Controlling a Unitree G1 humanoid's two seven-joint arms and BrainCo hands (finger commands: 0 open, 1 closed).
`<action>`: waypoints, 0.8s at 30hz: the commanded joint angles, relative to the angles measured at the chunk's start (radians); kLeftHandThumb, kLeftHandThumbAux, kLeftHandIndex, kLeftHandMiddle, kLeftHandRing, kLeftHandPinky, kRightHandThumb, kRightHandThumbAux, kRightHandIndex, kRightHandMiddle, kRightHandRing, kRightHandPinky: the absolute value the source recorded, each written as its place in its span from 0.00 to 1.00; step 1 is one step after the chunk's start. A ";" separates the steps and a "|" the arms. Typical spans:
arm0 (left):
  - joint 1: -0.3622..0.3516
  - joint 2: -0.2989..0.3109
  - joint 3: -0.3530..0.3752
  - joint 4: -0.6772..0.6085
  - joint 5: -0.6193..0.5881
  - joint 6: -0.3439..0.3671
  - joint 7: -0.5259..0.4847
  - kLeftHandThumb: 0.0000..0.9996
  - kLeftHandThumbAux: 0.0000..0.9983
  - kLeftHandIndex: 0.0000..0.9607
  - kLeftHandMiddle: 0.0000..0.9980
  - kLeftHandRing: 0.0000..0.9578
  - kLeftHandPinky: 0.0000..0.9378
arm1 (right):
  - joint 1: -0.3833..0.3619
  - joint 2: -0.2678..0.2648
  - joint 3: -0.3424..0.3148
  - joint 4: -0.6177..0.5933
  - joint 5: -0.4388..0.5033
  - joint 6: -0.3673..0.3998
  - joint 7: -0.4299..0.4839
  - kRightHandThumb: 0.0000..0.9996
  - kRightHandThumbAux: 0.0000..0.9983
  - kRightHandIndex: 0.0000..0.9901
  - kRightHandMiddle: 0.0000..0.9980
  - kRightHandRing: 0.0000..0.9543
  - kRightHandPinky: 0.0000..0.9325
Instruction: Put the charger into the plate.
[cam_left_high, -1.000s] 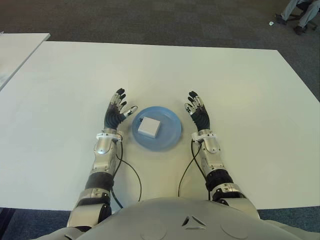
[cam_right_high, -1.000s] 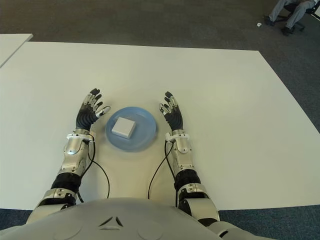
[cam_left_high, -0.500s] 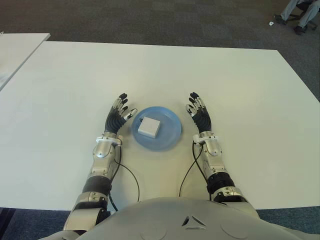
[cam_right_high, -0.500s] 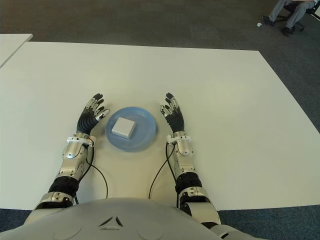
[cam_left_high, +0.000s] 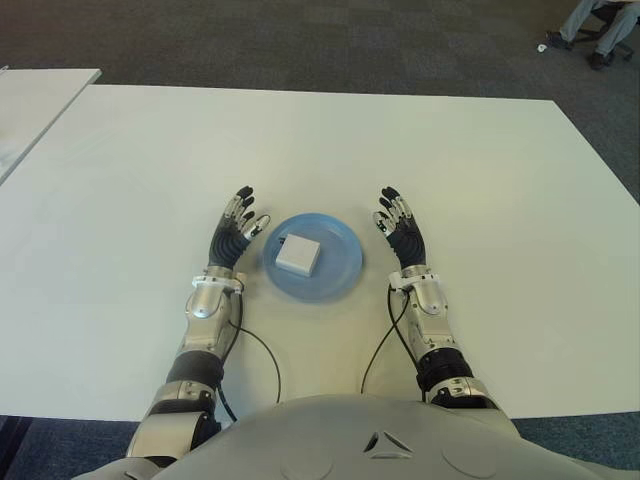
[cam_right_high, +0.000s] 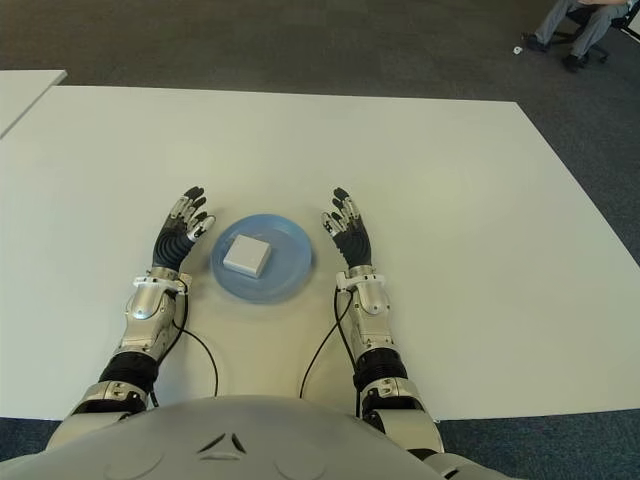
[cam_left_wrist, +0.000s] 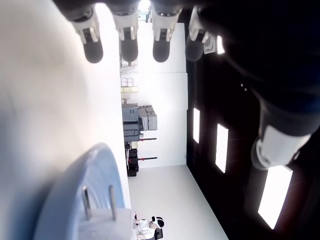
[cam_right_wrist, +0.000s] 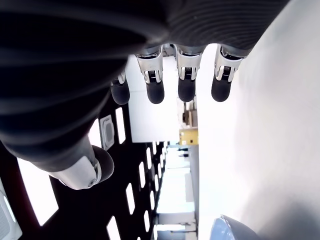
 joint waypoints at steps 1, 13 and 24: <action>0.025 0.000 -0.007 0.076 0.004 0.020 -0.016 0.00 0.55 0.00 0.00 0.00 0.00 | 0.041 -0.009 -0.009 0.026 0.014 0.038 0.005 0.00 0.63 0.00 0.03 0.02 0.02; 0.012 -0.007 0.014 0.125 -0.019 0.019 -0.012 0.00 0.58 0.00 0.00 0.00 0.00 | 0.045 -0.018 -0.017 0.028 0.020 0.049 0.012 0.00 0.61 0.00 0.03 0.02 0.02; 0.012 -0.018 0.021 0.139 -0.021 -0.011 0.005 0.00 0.58 0.00 0.00 0.00 0.00 | 0.033 -0.027 -0.017 0.050 0.021 0.057 0.024 0.00 0.60 0.00 0.03 0.02 0.03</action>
